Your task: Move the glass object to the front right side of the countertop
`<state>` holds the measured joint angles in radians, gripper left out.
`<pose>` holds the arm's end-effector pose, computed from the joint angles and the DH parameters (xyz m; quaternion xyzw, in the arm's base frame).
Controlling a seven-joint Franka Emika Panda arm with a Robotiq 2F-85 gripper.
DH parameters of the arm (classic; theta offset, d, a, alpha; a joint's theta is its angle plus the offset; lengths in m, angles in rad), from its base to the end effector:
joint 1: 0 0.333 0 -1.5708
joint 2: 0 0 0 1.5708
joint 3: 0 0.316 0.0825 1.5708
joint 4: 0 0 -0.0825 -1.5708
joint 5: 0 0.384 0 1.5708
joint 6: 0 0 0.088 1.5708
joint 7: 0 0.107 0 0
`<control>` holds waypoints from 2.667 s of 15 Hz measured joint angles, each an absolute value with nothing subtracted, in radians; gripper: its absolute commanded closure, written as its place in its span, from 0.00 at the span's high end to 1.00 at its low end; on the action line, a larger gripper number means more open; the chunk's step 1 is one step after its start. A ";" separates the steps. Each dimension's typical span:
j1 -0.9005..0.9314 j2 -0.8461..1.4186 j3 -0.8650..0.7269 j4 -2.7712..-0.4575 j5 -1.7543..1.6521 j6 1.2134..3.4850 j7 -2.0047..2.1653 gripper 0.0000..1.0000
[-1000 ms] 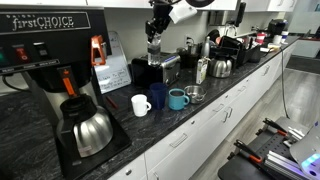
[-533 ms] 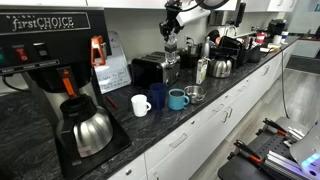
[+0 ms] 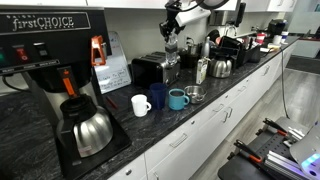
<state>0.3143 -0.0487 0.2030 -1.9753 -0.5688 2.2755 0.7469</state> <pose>0.5067 0.2752 0.5289 0.9543 0.0336 0.2792 0.1013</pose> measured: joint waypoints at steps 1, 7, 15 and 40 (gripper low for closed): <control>0.314 -0.049 0.203 -1.975 -0.569 2.275 0.747 0.27; 0.264 -0.018 0.195 -1.978 -0.543 2.245 0.821 0.27; 0.174 0.036 0.134 -1.980 -0.453 2.141 0.985 0.27; 0.165 0.150 0.082 -2.019 -0.378 2.089 1.148 0.27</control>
